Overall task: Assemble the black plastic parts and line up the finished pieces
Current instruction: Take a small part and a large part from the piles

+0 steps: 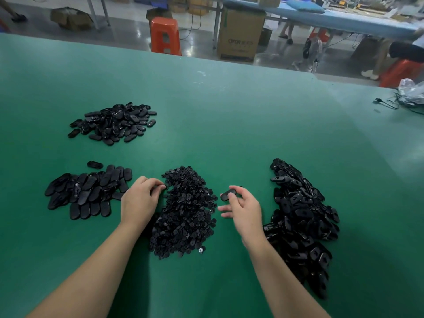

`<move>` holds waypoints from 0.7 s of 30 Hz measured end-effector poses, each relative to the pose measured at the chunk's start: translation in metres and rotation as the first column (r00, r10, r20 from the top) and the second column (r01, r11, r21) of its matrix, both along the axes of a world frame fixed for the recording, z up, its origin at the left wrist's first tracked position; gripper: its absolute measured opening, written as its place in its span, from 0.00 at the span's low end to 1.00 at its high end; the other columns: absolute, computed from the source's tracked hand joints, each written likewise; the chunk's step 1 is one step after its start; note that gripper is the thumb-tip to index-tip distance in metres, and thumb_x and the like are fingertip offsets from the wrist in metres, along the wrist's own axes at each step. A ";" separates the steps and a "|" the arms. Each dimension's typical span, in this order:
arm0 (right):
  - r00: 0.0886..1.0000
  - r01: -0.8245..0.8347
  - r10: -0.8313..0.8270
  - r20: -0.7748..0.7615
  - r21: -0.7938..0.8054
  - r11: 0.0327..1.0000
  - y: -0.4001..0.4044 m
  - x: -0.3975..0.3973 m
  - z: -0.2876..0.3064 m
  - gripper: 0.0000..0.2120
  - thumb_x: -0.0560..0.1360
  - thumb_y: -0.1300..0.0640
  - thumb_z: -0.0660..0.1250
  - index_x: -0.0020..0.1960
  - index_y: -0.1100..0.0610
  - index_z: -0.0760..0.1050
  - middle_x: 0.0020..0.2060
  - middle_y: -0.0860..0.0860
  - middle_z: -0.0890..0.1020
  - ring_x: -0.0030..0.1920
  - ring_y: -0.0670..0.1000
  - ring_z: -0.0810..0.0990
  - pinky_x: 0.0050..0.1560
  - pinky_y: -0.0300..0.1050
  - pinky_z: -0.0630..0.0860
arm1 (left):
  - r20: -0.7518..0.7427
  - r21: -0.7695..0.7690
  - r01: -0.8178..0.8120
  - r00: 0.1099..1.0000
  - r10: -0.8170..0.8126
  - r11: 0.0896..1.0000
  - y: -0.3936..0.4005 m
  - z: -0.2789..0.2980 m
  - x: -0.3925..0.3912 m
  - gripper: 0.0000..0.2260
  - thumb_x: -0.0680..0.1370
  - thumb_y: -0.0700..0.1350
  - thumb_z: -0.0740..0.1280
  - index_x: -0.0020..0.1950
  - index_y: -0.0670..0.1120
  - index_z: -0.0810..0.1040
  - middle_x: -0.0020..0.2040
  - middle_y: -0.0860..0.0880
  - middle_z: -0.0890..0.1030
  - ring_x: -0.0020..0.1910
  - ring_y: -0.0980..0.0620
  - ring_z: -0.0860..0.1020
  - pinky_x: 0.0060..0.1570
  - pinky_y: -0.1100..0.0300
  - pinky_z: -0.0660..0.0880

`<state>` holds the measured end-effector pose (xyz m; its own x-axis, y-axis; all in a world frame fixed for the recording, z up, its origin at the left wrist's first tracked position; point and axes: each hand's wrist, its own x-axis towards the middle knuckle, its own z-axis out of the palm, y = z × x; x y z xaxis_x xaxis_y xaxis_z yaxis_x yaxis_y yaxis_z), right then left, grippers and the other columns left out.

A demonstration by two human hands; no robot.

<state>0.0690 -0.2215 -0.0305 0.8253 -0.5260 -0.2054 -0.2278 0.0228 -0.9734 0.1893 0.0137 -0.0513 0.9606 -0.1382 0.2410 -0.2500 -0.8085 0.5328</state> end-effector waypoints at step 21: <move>0.999 0.030 -0.027 0.017 -0.273 0.961 0.017 -0.009 -0.008 0.06 0.85 0.54 0.58 0.53 0.44 0.68 0.45 0.37 0.85 0.34 0.46 0.83 0.30 0.37 0.77 | -0.105 -0.291 -0.027 0.994 -0.004 0.956 -0.018 0.027 -0.012 0.07 0.77 0.40 0.72 0.52 0.50 0.83 0.40 0.56 0.82 0.32 0.59 0.77 0.32 0.71 0.69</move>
